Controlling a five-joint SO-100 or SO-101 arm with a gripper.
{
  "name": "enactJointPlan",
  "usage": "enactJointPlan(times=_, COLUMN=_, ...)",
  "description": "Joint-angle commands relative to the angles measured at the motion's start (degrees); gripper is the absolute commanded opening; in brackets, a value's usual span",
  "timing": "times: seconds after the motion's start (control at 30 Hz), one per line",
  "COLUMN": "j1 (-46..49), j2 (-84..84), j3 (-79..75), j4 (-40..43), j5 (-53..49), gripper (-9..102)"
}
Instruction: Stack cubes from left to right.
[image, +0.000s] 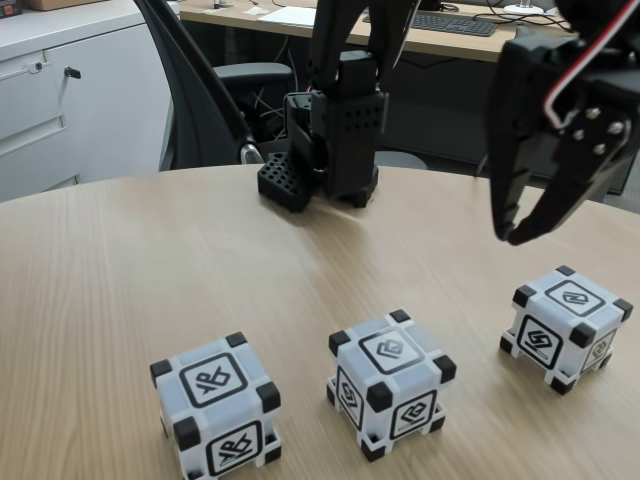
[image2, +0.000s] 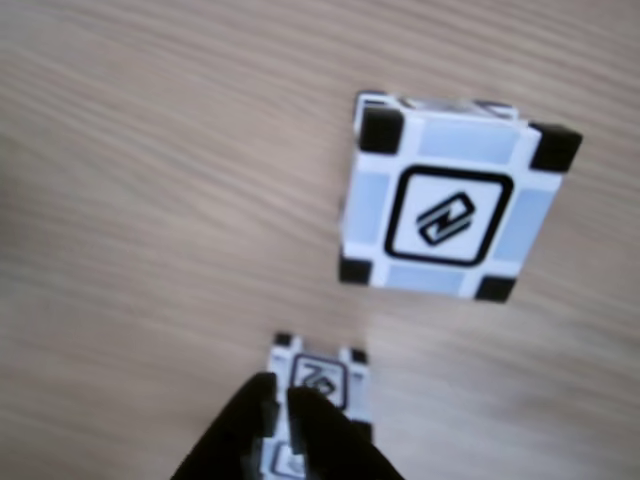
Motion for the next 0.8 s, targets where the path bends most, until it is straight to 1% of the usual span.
enactJointPlan(times=0.0, j1=-0.35, j2=1.14, j3=-3.52, j4=0.09, j5=-2.02, gripper=2)
enactJointPlan(times=0.17, j1=0.0, j2=1.14, j3=-9.49, j4=0.62, j5=-5.36, gripper=2)
enactJointPlan(times=0.2, j1=-0.26, j2=1.14, j3=-10.2, j4=0.44, j5=-4.04, gripper=1)
enactJointPlan(times=0.27, j1=-0.62, j2=1.14, j3=-10.81, j4=0.7, j5=-6.59, gripper=0)
enactJointPlan(times=0.37, j1=-0.44, j2=1.23, j3=-10.28, j4=0.79, j5=-4.04, gripper=0)
enactJointPlan(times=0.53, j1=0.09, j2=1.32, j3=-10.11, j4=0.79, j5=-4.48, gripper=0)
enactJointPlan(times=0.57, j1=0.09, j2=1.32, j3=-10.11, j4=0.79, j5=-3.87, gripper=2)
enactJointPlan(times=0.63, j1=0.18, j2=1.32, j3=-10.02, j4=0.79, j5=-2.02, gripper=12)
enactJointPlan(times=0.77, j1=-0.18, j2=1.41, j3=-9.93, j4=0.79, j5=-0.97, gripper=19)
